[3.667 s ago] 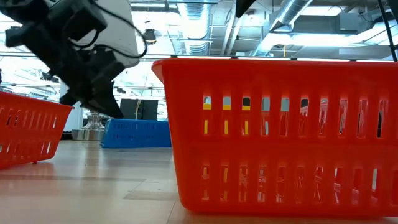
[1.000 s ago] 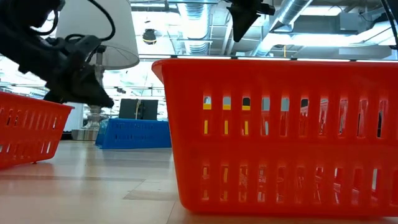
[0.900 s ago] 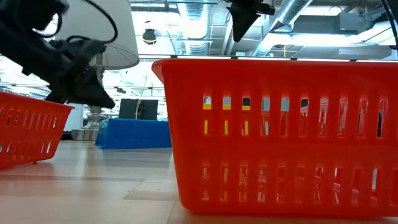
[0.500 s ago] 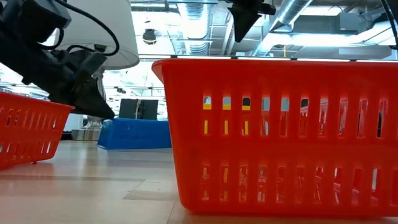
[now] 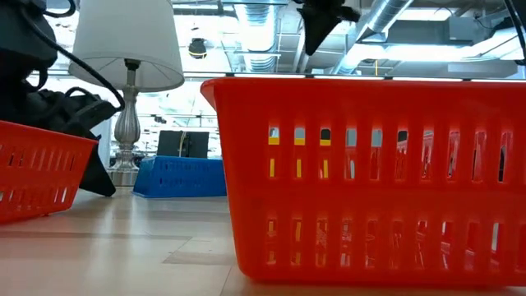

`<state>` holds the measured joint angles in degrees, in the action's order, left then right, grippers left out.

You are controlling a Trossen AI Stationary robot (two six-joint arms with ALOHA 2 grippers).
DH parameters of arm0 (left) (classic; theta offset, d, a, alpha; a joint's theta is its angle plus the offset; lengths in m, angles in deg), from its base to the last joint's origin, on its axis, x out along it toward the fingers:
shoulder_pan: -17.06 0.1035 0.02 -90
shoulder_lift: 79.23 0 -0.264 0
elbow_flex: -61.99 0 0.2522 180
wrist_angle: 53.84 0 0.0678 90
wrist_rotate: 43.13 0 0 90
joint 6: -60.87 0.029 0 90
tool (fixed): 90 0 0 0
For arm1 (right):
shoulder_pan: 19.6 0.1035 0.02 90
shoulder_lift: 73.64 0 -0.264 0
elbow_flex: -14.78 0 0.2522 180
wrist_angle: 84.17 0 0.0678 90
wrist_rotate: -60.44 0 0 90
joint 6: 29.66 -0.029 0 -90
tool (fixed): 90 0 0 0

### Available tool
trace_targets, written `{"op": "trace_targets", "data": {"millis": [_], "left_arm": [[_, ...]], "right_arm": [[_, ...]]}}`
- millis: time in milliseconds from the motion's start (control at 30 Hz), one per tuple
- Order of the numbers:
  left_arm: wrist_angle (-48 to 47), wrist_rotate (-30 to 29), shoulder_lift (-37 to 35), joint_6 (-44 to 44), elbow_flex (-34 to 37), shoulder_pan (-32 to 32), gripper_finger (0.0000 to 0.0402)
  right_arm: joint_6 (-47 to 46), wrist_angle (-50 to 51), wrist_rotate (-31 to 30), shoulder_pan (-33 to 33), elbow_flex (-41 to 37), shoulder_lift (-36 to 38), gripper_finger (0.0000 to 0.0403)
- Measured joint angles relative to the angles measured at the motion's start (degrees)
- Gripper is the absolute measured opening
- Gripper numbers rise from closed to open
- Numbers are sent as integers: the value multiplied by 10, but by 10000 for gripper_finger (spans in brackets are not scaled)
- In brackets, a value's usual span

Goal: Stack baskets by color
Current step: Stack the left blue bin on the blue bin

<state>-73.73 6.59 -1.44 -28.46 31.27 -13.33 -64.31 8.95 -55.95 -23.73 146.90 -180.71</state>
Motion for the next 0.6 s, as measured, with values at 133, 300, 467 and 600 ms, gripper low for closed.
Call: {"op": "trace_targets", "data": {"millis": [133,300,467,600], "left_arm": [[2,-18,-75,53,-24,3,0],[-9,-70,-207,180,-62,28,0],[-128,-75,-313,150,-72,97,0],[-237,7,-345,31,-68,148,0]], "right_arm": [[36,-72,92,-8,-25,0,11],[62,-208,167,-7,-88,-1,4],[58,-330,226,-23,-155,0,3],[33,-400,249,-50,-206,-15,2]]}}
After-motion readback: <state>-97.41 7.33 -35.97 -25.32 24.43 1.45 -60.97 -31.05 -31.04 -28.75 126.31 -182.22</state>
